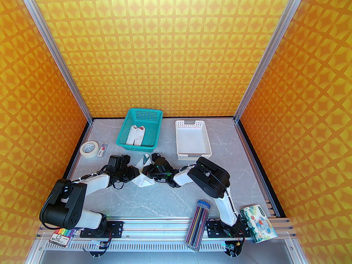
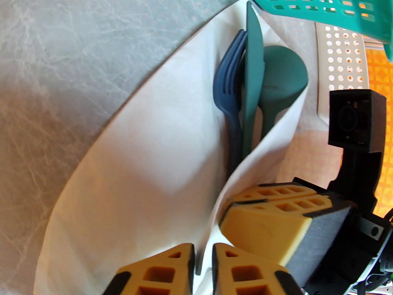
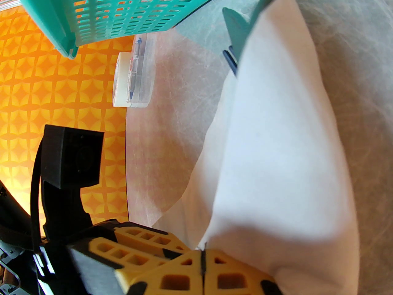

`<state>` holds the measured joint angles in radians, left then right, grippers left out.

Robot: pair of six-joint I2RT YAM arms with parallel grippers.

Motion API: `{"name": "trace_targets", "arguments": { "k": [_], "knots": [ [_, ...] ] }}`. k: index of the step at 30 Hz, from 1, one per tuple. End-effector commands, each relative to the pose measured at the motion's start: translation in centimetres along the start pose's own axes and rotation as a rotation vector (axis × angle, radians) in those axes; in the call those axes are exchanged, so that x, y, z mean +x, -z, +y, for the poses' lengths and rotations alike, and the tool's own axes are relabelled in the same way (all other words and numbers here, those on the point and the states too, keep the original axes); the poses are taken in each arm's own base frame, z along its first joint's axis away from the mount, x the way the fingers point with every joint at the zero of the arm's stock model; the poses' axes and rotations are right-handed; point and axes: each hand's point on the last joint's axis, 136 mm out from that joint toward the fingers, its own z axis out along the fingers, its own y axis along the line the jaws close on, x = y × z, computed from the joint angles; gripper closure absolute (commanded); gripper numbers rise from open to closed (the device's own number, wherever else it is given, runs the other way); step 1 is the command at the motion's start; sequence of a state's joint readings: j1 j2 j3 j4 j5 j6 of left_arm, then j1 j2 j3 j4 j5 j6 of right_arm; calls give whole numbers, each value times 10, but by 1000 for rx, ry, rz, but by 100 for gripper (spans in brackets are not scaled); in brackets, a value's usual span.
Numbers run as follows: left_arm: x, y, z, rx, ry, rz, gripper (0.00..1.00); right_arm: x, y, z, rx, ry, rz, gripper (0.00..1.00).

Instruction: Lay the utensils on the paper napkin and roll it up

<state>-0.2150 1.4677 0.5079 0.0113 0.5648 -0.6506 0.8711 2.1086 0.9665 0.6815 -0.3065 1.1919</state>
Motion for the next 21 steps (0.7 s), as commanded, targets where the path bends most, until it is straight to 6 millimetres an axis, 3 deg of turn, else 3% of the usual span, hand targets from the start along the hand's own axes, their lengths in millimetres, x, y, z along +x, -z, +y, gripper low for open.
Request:
{"name": "trace_targets", "arguments": {
  "k": [1,9,15,21],
  "knots": [
    [-6,0,1,-31,-41,-7,90,21,-1,-46,138,-30,58,94],
    [-9,4,7,-82,-64,-22,97,20,-1,-46,139,-27,58,93],
    [-7,3,13,-105,-66,-17,98,9,3,-10,65,24,49,87],
    [-7,3,14,-113,-72,-15,98,-8,29,18,60,107,5,82]
  ]
}}
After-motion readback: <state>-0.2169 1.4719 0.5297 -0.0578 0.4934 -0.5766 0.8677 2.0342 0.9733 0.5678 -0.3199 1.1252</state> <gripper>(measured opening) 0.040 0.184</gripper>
